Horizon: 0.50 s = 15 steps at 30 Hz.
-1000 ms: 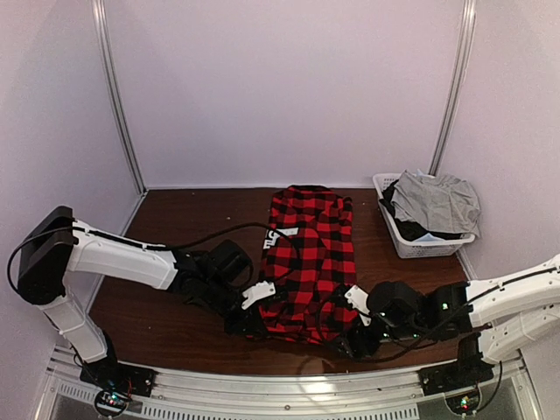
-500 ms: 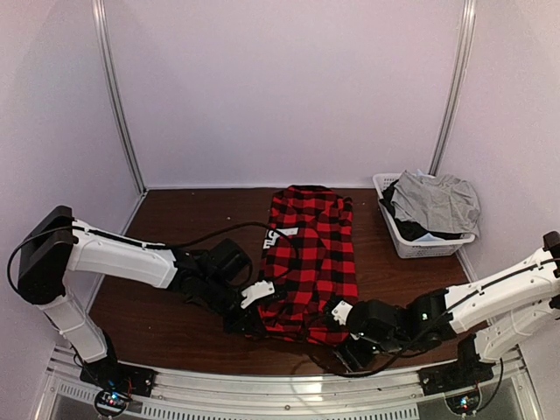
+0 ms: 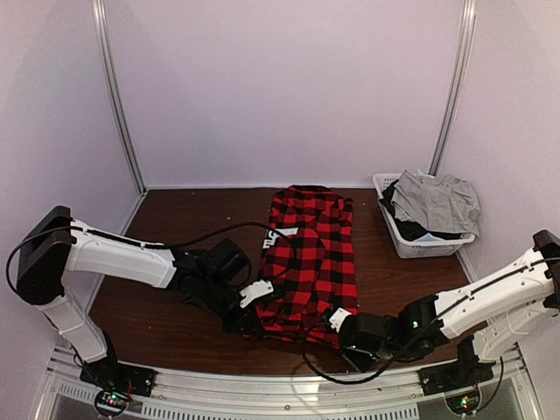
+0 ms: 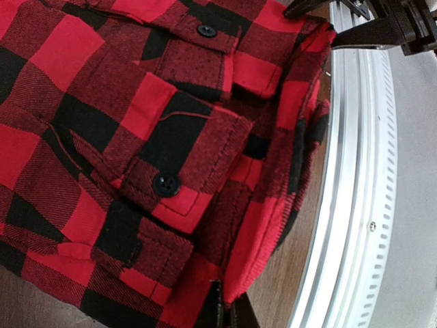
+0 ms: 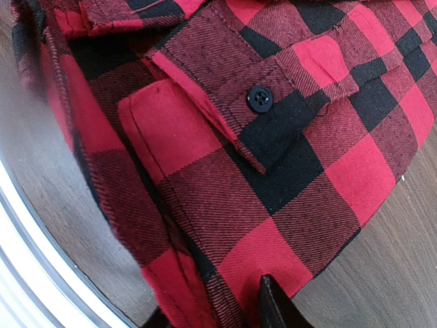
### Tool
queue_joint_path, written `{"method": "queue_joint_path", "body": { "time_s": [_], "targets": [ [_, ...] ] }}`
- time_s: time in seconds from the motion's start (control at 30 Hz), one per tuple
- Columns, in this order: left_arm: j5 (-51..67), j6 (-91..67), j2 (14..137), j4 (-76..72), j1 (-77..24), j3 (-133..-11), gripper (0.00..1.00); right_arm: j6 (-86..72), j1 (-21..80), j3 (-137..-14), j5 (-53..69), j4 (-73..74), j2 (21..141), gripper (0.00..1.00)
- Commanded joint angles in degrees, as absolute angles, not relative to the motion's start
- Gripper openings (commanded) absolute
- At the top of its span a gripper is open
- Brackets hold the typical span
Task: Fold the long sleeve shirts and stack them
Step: Pick up the rectangle-folded shirt from the center of the board.
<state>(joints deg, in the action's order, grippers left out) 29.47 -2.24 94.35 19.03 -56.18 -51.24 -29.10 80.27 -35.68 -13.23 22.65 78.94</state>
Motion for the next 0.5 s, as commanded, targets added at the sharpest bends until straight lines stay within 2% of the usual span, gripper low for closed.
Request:
{"method": "queue_joint_path", "body": {
  "time_s": [0.0, 0.17, 0.27, 0.47],
  "targets": [
    [28.68, -4.02, 92.25, 20.56, -55.68, -52.37, 0.0, -30.0, 81.58, -37.46, -15.64, 24.48, 79.91, 0.29],
    [29.44, -5.32, 92.53, 21.02, -56.62, -51.61, 0.0, -30.53, 83.04, -38.25, -15.3, 25.44, 79.83, 0.1],
    [29.52, -6.81, 92.58, 21.35, -58.38, -51.18, 0.0, -30.8, 83.86, -38.0, -13.44, 24.98, 79.42, 0.02],
    [30.2, -9.42, 91.84, 22.19, -62.13, -50.03, 0.0, -31.76, 85.24, -36.84, -7.46, 24.21, 77.23, 0.0]
  ]
}}
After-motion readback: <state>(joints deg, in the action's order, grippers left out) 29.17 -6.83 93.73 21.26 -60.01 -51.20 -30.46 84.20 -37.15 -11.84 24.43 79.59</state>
